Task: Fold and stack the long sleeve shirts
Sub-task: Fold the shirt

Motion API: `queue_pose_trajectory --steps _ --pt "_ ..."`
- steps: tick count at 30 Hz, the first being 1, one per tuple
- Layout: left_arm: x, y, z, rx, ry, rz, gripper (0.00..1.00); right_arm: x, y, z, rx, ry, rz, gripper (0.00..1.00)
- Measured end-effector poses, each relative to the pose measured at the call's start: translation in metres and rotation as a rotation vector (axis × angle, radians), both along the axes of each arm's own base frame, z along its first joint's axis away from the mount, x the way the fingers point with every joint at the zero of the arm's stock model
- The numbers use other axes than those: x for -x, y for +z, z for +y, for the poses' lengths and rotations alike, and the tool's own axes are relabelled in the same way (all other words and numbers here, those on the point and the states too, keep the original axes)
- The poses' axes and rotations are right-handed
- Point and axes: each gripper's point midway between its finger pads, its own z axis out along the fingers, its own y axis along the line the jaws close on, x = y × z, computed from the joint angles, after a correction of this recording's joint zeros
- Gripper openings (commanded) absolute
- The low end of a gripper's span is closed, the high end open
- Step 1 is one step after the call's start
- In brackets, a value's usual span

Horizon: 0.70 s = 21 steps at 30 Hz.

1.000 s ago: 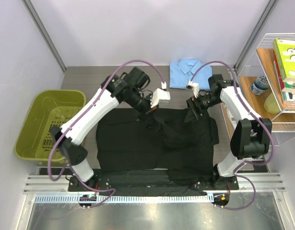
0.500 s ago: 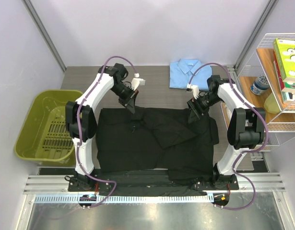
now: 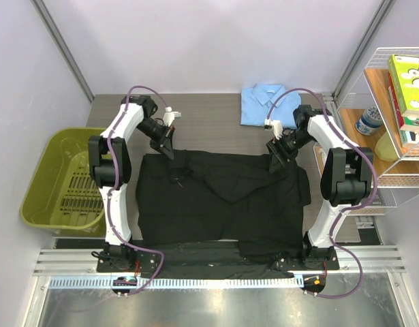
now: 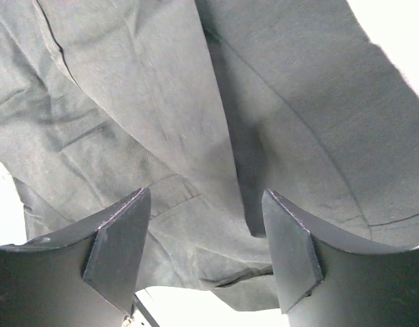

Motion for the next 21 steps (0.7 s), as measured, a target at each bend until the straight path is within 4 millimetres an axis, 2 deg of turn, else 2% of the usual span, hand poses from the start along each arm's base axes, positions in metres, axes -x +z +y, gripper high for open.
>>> queue_pose_trajectory --steps 3,8,10,12,13,17,21 --pt "-0.004 -0.001 0.01 -0.005 0.028 0.004 0.04 -0.004 -0.003 -0.001 0.007 -0.003 0.004 0.7" --pt "-0.006 -0.005 0.022 -0.039 0.057 0.012 0.13 -0.01 -0.002 -0.002 0.014 -0.008 -0.005 0.66" --pt "-0.003 -0.008 0.024 -0.047 0.059 0.023 0.26 -0.012 -0.002 -0.002 0.016 -0.009 -0.009 0.65" --pt "0.002 -0.013 0.026 -0.054 0.06 0.045 0.43 -0.014 -0.002 -0.002 0.017 -0.01 -0.011 0.65" --pt "0.005 -0.015 0.026 -0.06 0.061 0.058 0.47 -0.015 -0.003 -0.003 0.019 -0.01 -0.011 0.64" --pt "0.017 -0.019 0.029 -0.068 0.097 0.117 0.53 -0.016 -0.009 -0.005 0.032 -0.01 0.001 0.62" --pt "0.042 -0.005 0.034 -0.079 0.17 0.133 0.56 -0.016 -0.01 -0.007 0.044 -0.011 0.001 0.6"
